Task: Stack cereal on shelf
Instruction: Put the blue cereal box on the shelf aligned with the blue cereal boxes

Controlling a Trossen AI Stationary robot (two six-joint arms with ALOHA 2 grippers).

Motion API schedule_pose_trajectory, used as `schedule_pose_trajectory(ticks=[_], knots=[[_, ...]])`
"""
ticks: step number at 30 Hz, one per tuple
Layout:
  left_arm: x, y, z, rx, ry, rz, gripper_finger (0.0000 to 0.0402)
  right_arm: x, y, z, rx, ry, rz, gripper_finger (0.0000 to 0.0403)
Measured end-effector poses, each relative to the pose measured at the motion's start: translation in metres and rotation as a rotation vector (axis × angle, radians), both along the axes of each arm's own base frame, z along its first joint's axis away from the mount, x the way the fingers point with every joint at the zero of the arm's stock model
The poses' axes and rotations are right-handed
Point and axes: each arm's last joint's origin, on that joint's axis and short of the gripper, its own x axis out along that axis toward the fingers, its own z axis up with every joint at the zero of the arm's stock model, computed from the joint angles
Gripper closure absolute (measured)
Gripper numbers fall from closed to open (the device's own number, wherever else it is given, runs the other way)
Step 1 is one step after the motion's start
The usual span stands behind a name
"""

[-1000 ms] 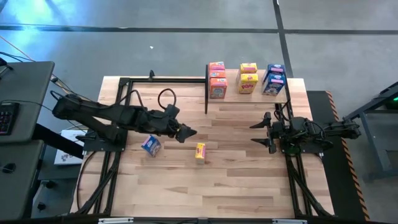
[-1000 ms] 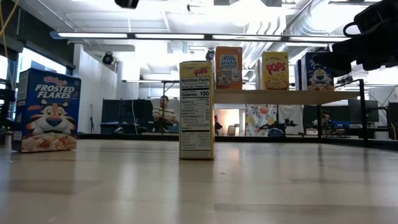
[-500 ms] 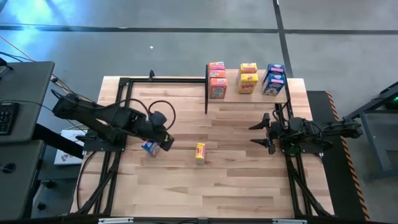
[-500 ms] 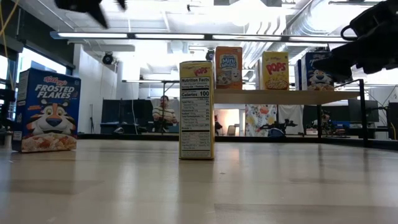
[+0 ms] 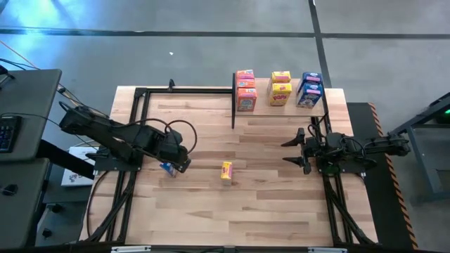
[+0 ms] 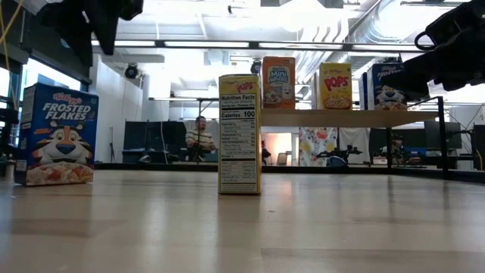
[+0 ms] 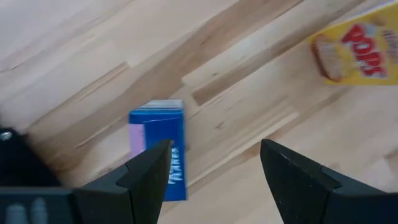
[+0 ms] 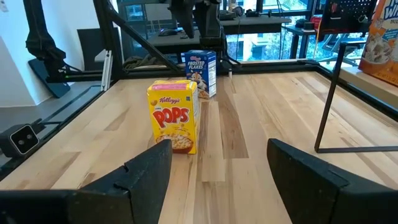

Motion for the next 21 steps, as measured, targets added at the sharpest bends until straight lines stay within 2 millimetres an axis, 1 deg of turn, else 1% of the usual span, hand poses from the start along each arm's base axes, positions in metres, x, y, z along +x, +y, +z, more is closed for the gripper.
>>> schedule_pose_trajectory(ticks=[10,21], knots=[[-0.011,0.000,-0.009,0.039,0.113,0.070,0.0163,0.000,0.000,0.000,0.000,0.000,0.000,0.0146],[-0.012,-0.006,-0.010,0.045,0.117,0.088,0.0163,0.000,0.000,0.000,0.000,0.000,0.001,0.0146]])
